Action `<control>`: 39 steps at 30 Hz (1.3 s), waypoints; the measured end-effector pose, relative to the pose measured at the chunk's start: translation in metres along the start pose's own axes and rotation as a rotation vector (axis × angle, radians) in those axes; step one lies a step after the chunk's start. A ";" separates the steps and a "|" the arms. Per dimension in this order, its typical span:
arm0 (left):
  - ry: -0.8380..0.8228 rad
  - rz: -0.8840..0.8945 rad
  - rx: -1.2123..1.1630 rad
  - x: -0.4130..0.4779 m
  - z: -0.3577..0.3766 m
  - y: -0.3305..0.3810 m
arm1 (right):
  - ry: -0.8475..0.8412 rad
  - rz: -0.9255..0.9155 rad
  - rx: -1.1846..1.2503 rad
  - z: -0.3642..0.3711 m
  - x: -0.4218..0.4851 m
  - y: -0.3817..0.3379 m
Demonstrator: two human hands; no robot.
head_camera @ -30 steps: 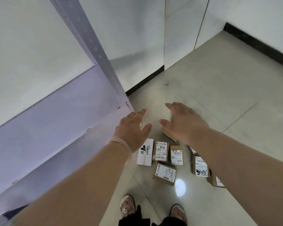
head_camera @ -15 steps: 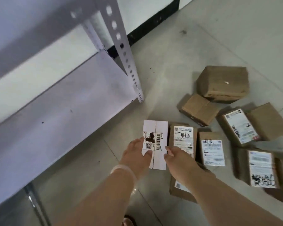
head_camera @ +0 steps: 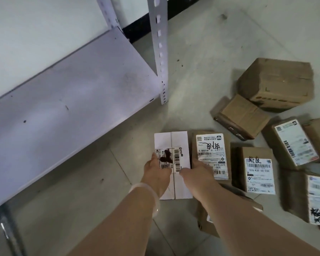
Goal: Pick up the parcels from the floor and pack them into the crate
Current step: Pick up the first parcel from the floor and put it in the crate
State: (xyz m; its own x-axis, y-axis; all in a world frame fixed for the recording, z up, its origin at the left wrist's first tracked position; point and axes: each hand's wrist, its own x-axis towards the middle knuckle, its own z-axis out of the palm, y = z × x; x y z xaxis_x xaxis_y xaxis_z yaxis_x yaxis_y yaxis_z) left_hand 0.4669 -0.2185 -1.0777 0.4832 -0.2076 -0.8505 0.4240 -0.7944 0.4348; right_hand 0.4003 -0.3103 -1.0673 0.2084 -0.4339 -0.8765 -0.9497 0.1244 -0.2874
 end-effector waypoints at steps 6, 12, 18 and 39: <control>0.052 -0.083 -0.053 -0.009 -0.019 -0.023 | -0.098 -0.016 0.078 0.034 -0.007 0.012; 0.109 -0.085 -0.187 -0.036 -0.034 -0.037 | -0.114 -0.087 0.196 0.041 -0.030 0.017; 0.220 0.046 -0.445 -0.123 -0.061 0.011 | -0.128 -0.272 0.274 -0.019 -0.131 -0.019; 0.585 0.422 -0.930 -0.782 -0.287 0.131 | -0.427 -1.064 -0.058 -0.178 -0.778 -0.178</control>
State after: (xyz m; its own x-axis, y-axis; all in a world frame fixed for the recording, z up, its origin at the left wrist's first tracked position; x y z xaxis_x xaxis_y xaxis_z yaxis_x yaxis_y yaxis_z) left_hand 0.3644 0.0038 -0.2706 0.8945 0.1317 -0.4273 0.4249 0.0472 0.9040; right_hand 0.3653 -0.1535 -0.2654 0.9638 0.0449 -0.2629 -0.2519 -0.1705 -0.9526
